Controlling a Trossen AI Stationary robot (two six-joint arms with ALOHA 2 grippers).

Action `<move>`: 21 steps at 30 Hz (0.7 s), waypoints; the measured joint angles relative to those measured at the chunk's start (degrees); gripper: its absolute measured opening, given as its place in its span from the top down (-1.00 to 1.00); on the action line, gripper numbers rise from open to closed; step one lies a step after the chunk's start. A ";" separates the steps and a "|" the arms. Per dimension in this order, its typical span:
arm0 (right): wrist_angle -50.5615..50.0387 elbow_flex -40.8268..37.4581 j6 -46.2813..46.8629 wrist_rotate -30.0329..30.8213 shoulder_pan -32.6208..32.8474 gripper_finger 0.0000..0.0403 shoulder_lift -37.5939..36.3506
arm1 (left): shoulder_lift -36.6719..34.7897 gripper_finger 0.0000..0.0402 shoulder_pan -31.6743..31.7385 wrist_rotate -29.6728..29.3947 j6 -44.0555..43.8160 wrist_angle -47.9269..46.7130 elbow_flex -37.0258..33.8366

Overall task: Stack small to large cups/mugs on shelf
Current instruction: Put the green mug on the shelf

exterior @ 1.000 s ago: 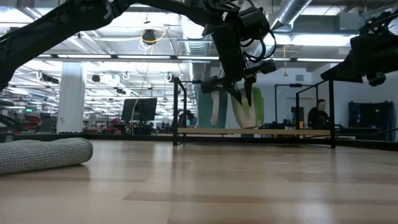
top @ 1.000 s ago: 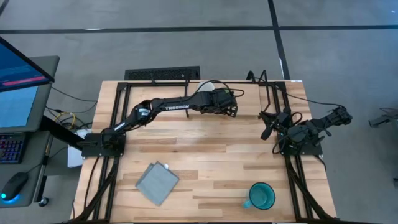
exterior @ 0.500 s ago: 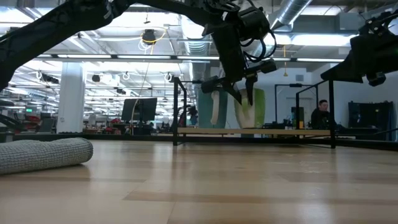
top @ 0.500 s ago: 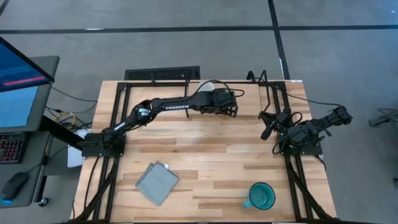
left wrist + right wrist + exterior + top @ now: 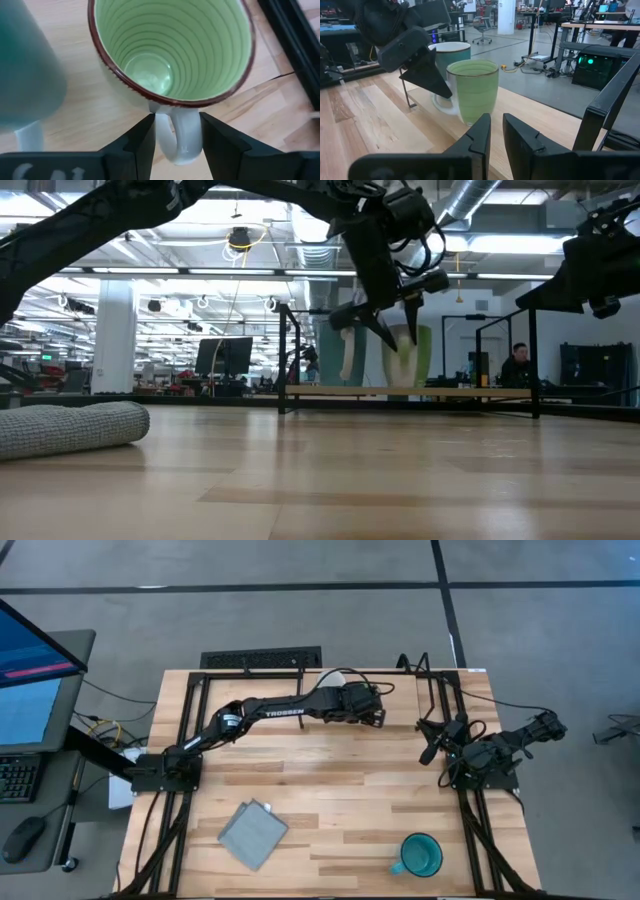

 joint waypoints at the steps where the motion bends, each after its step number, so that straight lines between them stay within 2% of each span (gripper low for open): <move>1: 0.00 0.00 -0.01 0.01 -0.01 0.63 0.00 | 0.00 0.31 -0.04 0.05 0.00 0.39 0.00; 12: 0.00 0.00 0.01 0.01 -0.01 0.63 0.00 | 0.00 0.31 0.31 -2.50 -0.15 0.30 0.00; 21: 0.00 0.00 -0.01 0.01 0.00 0.63 0.00 | -0.07 0.31 0.92 -0.95 -0.11 1.18 0.00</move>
